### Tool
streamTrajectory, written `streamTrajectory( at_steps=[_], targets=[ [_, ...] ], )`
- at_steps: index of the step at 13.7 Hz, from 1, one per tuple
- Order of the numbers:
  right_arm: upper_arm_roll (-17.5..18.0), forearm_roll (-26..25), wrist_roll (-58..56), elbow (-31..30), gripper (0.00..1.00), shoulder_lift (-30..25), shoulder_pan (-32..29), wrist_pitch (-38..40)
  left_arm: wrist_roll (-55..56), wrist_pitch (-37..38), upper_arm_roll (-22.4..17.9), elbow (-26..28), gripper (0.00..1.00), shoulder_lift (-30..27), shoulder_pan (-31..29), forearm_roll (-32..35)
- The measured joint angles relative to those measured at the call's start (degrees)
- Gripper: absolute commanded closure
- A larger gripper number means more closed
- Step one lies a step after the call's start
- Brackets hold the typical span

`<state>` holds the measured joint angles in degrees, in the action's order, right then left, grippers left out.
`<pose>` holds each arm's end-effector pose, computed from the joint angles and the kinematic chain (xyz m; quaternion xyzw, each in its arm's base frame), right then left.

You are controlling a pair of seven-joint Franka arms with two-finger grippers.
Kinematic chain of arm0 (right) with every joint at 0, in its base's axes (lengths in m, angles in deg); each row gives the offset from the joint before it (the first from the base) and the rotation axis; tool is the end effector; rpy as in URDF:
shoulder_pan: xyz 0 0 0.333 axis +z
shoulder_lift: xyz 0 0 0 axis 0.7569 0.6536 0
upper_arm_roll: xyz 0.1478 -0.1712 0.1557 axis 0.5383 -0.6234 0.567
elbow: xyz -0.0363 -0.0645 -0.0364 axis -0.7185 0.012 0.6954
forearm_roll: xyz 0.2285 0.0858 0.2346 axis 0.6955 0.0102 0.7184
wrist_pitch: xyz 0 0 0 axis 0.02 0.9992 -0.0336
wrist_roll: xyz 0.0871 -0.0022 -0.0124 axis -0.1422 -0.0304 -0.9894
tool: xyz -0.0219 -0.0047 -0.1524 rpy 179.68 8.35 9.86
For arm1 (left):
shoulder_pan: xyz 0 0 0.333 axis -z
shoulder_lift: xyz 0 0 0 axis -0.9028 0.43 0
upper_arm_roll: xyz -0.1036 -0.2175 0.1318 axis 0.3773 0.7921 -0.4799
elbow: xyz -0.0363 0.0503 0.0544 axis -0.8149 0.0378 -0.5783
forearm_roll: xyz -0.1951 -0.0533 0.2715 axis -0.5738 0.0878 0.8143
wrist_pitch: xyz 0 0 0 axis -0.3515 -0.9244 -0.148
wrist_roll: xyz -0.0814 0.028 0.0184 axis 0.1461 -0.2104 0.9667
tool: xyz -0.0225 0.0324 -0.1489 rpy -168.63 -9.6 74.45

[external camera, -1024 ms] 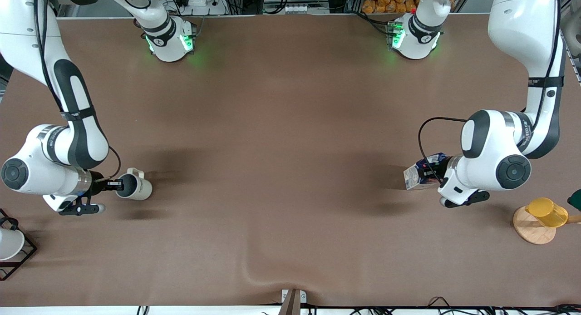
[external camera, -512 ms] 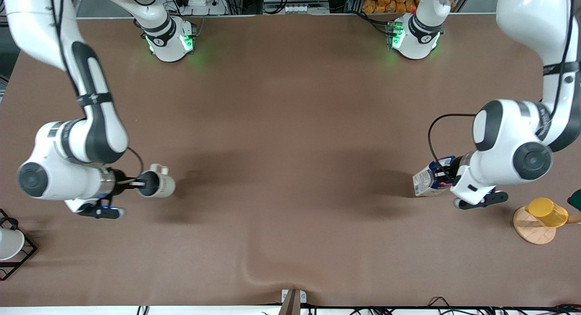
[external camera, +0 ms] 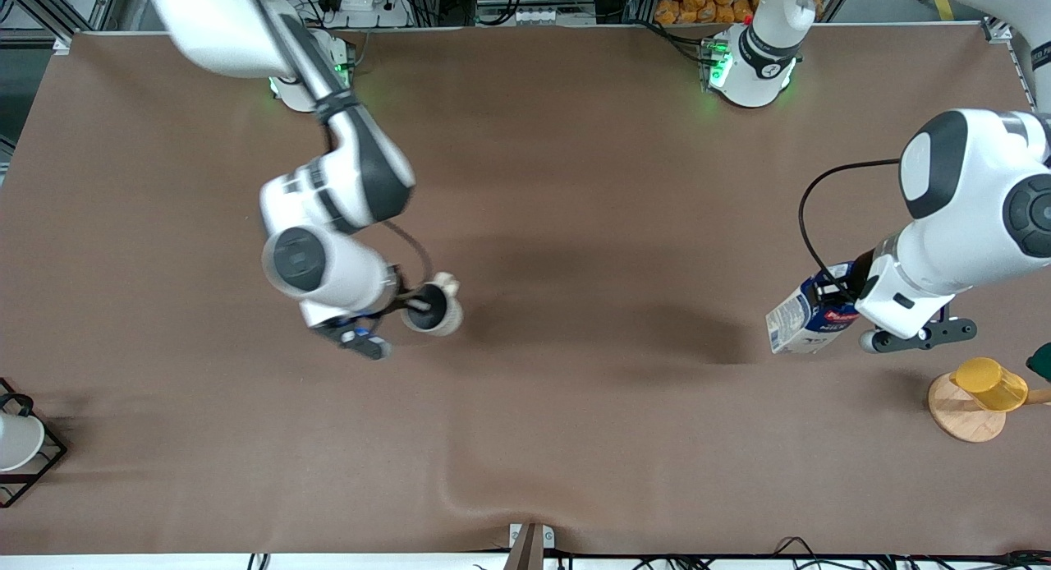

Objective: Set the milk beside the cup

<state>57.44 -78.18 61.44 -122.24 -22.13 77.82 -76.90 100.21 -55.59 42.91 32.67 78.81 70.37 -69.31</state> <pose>0.5440 0.3173 0.2873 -0.9705 0.2248 0.0757 0.0429 0.5682 -0.0714 0.3879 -0.9966 -0.0680 0.0442 0.0130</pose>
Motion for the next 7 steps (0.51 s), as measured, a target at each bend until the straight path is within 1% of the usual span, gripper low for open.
streamTrajectory(
  at_steps=[3, 5, 7],
  targets=[
    [-0.01, 0.04, 9.86, 3.03, 1.00, 4.90, 7.01, -7.89, 0.00, 0.18, 0.47, 0.20, 1.00, -0.07, 0.24, 0.00],
    [-0.11, 0.04, 13.59, 4.93, 1.00, 9.24, 10.85, -12.98, 0.00, 0.18, 0.50, 0.31, 1.00, -0.07, 0.25, 0.00],
    [-0.25, 0.05, 14.83, 7.07, 1.00, 12.95, 12.77, -14.44, 0.00, 0.18, 0.52, 0.36, 1.00, -0.07, 0.25, 0.00]
  ],
)
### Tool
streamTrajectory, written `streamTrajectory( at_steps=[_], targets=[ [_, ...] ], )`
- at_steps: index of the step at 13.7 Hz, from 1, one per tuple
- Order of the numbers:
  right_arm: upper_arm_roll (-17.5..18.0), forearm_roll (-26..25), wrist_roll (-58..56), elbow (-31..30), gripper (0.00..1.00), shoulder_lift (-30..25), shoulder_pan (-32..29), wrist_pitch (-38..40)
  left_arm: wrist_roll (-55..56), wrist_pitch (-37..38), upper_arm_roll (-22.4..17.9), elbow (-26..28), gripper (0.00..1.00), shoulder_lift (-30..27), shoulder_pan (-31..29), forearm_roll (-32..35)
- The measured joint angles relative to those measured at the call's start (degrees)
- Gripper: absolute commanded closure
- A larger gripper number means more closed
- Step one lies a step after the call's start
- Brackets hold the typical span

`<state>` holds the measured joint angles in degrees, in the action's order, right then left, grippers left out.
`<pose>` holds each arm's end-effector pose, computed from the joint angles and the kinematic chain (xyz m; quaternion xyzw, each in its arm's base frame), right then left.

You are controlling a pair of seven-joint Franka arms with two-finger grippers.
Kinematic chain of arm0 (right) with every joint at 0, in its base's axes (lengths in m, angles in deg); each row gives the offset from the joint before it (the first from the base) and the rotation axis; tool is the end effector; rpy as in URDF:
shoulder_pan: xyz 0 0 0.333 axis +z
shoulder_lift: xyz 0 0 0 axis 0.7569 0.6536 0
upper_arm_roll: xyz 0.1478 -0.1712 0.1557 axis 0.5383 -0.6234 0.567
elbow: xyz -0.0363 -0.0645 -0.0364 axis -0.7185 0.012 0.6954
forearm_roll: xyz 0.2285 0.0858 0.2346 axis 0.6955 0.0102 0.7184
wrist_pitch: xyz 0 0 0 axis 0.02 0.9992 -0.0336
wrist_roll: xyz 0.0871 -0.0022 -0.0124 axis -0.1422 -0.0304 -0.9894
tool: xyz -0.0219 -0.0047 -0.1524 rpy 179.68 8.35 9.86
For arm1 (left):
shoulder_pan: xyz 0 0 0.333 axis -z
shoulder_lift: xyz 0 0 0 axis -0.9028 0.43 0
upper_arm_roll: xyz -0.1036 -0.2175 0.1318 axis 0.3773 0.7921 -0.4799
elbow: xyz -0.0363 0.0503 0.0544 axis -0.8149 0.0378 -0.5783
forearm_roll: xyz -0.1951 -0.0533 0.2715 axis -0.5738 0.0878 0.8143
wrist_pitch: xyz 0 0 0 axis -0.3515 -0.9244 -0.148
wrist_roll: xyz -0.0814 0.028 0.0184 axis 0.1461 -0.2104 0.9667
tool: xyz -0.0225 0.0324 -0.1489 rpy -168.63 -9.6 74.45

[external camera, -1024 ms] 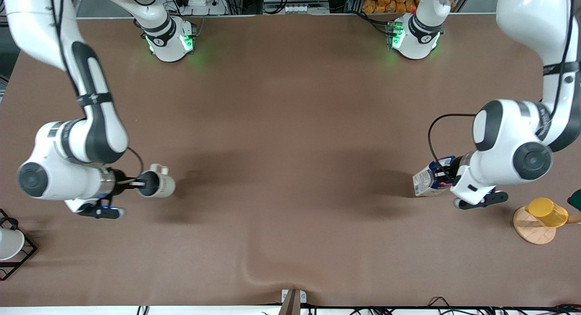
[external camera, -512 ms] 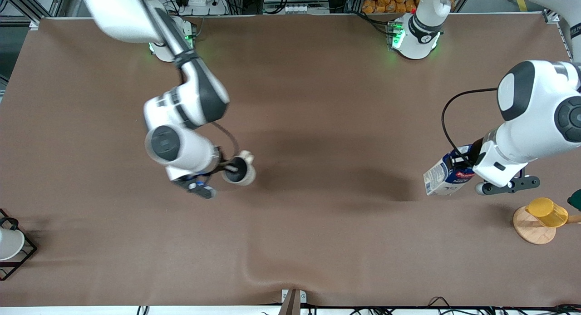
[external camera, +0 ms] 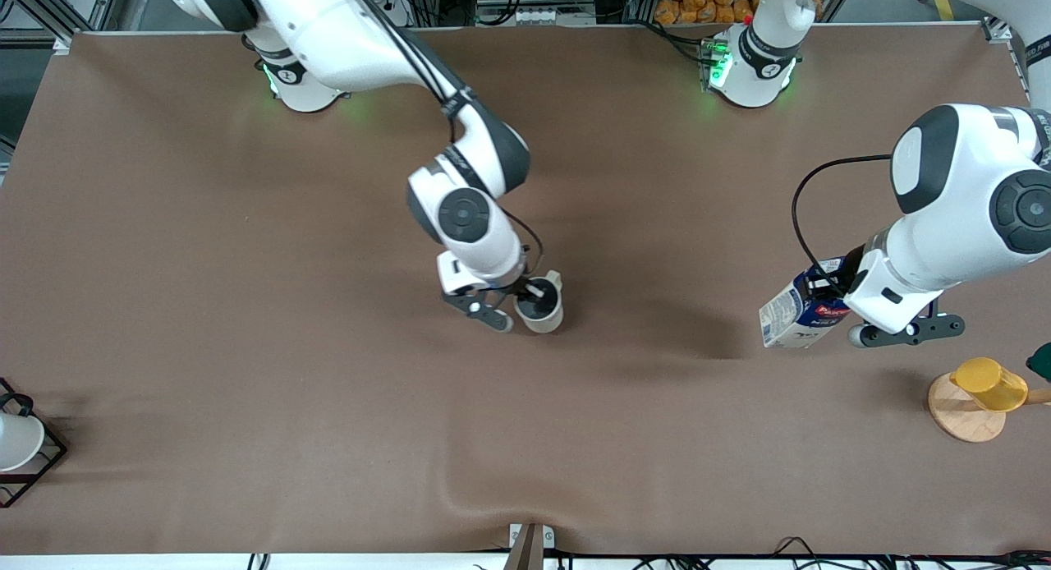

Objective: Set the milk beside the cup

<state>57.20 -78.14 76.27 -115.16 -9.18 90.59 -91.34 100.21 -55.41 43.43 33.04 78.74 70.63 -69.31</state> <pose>0.5034 0.4554 0.2127 -0.9628 0.2570 0.0315 0.0778 0.5655 -0.0785 0.3857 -0.9969 -0.0614 0.0484 0.0128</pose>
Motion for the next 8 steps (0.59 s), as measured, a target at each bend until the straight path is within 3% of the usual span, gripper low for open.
streamTrajectory(
  at_steps=[1, 2, 5, 8],
  targets=[
    [-0.06, -0.01, 0.32, 0.80, 0.55, 1.21, 0.28, -0.18, 0.00, 0.00, 0.01, 0.02, 1.00, 0.00, 0.00, 0.00],
    [-0.12, 0.00, 0.44, 1.47, 0.01, 1.93, 0.30, -0.19, 0.00, 0.00, 0.03, 0.04, 1.00, 0.00, 0.00, 0.00],
    [-0.59, -1.38, 0.51, 2.79, 0.00, 2.10, 0.28, 0.87, 0.00, 0.00, 0.36, 0.09, 1.00, 0.00, 0.00, 0.00],
    [-1.14, -1.21, 0.86, 6.18, 0.00, 1.83, -1.54, 8.57, 0.00, 0.00, 0.61, 0.17, 1.00, 0.00, 0.01, 0.00]
  ],
)
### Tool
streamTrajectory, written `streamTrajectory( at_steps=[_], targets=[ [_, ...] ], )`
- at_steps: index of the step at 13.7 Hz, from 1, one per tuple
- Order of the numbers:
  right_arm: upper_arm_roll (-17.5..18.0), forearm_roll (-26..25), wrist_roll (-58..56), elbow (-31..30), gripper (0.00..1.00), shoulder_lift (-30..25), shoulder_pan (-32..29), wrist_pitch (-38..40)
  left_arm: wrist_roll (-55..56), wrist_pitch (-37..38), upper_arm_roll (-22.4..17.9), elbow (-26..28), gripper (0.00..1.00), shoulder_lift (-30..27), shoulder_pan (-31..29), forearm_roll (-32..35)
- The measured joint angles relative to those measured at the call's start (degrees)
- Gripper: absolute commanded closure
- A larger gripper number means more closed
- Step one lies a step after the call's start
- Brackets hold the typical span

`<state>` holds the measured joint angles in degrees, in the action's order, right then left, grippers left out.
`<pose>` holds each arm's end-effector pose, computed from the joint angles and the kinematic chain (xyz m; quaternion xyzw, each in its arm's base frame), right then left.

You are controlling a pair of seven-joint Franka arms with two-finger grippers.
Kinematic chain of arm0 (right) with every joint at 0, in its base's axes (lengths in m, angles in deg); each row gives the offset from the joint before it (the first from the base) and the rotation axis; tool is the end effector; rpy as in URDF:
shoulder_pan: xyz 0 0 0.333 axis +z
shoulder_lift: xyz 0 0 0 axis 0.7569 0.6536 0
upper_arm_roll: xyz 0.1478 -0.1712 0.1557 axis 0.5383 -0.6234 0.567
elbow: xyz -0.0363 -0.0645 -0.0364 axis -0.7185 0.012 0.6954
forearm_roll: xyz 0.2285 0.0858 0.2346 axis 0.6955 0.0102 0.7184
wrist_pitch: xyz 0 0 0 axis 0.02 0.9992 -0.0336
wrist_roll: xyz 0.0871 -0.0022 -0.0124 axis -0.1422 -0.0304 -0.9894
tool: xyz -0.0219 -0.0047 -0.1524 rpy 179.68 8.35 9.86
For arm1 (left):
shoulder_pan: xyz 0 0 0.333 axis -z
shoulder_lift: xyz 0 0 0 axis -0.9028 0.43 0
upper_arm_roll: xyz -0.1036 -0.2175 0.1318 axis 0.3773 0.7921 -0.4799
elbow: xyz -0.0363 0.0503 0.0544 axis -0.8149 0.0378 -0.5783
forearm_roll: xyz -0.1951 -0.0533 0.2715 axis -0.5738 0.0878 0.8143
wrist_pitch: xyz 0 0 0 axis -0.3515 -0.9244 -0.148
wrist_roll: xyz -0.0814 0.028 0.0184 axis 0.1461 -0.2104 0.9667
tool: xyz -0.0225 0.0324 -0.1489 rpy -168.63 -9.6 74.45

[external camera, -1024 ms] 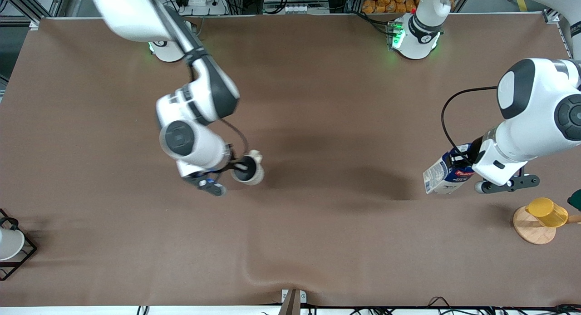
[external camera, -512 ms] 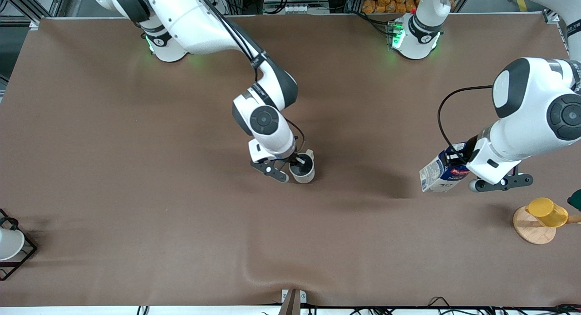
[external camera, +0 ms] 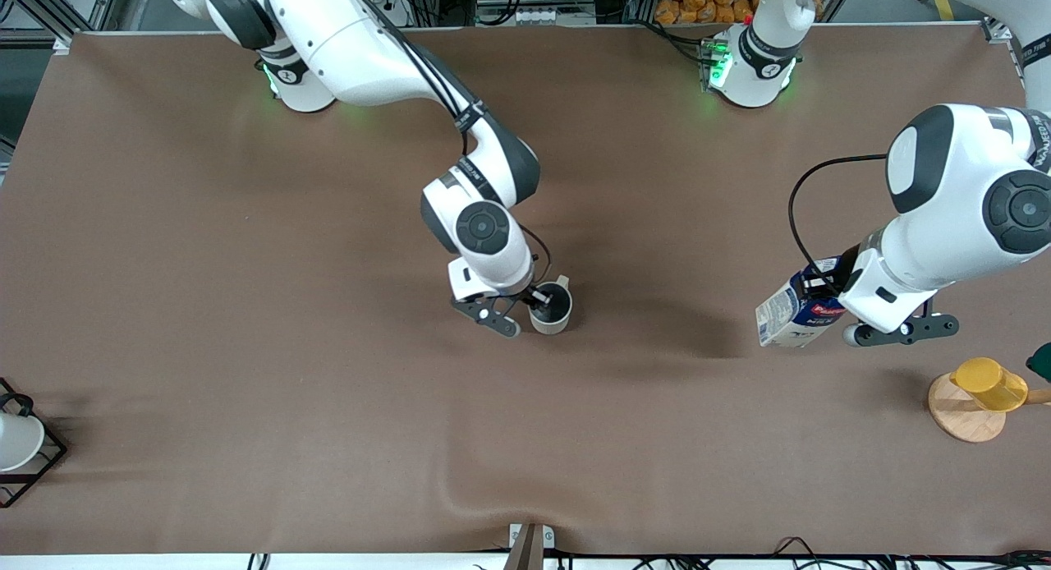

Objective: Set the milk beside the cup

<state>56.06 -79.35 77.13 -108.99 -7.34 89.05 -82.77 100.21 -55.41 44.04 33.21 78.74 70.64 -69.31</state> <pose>0.5208 0.4354 0.2219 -0.9607 0.2707 0.0438 0.0423 0.5641 -0.0841 0.3846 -0.9971 -0.0561 0.0500 0.0118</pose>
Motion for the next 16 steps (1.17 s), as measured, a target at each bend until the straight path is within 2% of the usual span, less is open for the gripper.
streamTrajectory(
  at_steps=[2, 4, 8, 11, 13, 16],
  targets=[
    [-0.09, 0.12, -0.02, 2.68, 0.00, -1.16, -3.22, 5.57, 0.44, 0.00, 1.39, 0.18, 1.00, 0.02, 0.09, -0.01],
    [-0.12, 0.18, -2.25, 3.97, 0.00, -3.76, -7.14, 11.06, 4.06, 0.00, 5.14, 0.34, 1.00, 0.13, 0.38, -0.03],
    [-0.37, 0.40, -16.45, 4.24, 0.00, -9.17, -15.54, 20.84, 15.07, 0.09, 12.92, 0.03, 1.00, 0.53, 4.40, -0.05],
    [-0.70, 0.12, -30.96, 3.88, 0.00, -10.49, -21.86, 25.35, 22.11, 3.83, 13.82, -4.19, 1.00, 3.65, 11.59, -0.75],
    [-1.01, -0.56, -43.19, 2.12, 0.00, -10.45, -26.27, 25.71, 25.42, 5.43, 13.87, -8.51, 1.00, 7.33, 15.84, -1.28],
    [-1.19, -3.37, -54.77, 0.30, 0.00, -10.43, -32.95, 25.12, 28.49, 5.83, 13.85, -13.36, 1.00, 12.36, 20.90, -2.14]
  ],
)
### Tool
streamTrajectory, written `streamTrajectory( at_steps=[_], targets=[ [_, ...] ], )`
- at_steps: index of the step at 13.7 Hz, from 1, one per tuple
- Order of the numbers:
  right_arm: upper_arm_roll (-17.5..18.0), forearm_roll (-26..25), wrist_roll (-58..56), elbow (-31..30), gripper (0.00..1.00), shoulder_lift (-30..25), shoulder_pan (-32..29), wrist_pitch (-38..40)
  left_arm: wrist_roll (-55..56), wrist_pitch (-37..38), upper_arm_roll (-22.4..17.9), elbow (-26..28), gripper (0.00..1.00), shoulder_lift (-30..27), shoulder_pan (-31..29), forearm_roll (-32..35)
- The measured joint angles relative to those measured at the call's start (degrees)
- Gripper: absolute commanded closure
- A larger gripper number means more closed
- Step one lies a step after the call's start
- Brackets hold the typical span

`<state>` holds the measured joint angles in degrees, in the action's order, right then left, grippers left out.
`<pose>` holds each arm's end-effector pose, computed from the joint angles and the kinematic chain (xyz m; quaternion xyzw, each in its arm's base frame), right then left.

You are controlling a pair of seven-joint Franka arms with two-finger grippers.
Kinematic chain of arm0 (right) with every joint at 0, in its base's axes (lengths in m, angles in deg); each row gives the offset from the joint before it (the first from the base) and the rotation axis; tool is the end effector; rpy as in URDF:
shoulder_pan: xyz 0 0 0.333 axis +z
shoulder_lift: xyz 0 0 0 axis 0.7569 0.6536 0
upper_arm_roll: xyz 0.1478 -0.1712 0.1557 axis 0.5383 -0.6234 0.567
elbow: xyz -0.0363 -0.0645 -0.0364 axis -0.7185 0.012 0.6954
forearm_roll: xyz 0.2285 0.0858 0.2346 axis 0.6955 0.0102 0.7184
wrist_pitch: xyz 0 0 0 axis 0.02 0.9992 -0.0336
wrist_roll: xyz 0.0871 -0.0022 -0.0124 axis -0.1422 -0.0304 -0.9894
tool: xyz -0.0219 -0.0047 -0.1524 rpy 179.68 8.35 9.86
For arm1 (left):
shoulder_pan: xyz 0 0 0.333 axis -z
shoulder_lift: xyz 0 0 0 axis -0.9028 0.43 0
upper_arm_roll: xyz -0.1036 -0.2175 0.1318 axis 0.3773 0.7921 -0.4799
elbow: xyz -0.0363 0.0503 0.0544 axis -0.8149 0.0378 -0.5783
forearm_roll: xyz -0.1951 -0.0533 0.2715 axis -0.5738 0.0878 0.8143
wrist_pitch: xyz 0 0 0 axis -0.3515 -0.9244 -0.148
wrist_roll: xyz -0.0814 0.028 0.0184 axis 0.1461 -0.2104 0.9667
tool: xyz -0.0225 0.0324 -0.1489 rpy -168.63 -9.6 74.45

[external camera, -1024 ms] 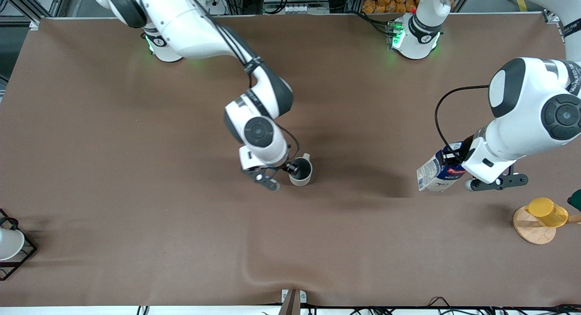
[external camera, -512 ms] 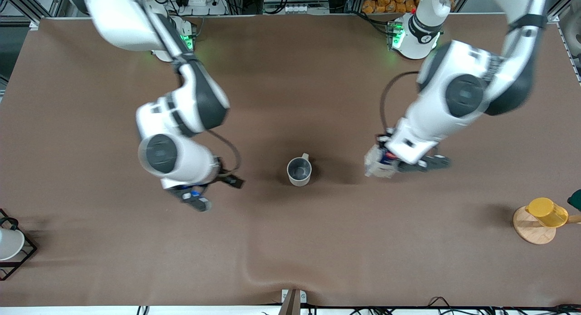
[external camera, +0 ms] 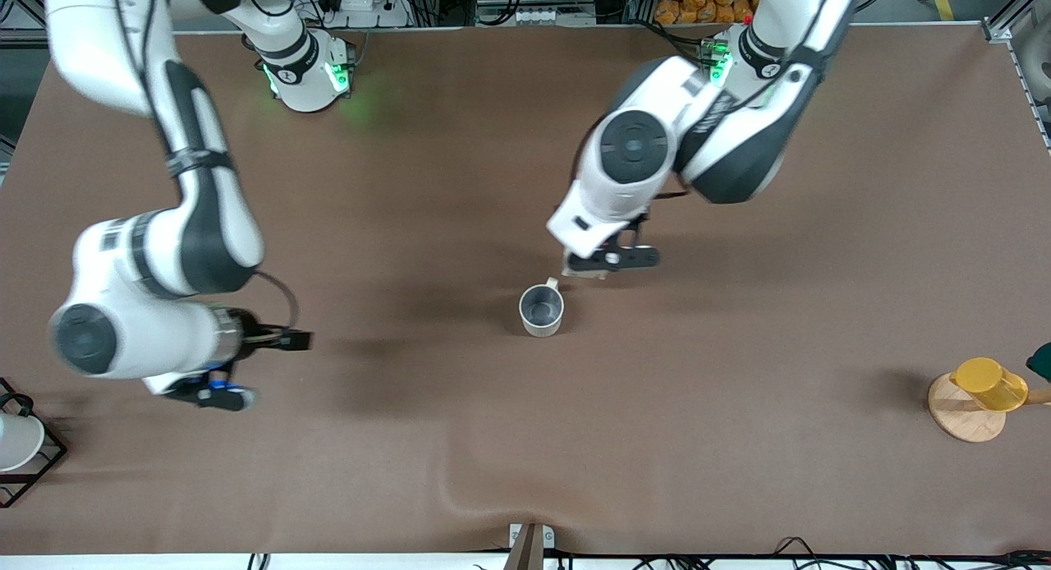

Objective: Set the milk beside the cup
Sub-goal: 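Release the mug with the right gripper and withdraw it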

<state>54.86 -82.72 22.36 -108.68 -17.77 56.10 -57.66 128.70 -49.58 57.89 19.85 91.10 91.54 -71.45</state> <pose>0.6173 0.0657 0.3117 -0.9901 0.0665 0.1220 0.0186 0.4519 -0.4001 0.3561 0.9930 0.0172 -0.1170 0.0021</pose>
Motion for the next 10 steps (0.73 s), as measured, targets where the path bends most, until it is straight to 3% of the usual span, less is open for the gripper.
streamTrajectory(
  at_steps=[7, 10],
  targets=[
    [-0.06, -2.80, -13.15, -2.98, 0.00, -0.94, -7.41, -3.81, 2.71, 3.38, -0.61, -3.96, 1.00, 4.85, 6.40, -3.16],
    [0.07, -2.83, -13.32, -7.79, 0.00, -8.95, -7.67, -2.68, 2.77, 3.35, -4.43, -4.11, 1.00, 6.69, 8.85, -3.16]
  ],
)
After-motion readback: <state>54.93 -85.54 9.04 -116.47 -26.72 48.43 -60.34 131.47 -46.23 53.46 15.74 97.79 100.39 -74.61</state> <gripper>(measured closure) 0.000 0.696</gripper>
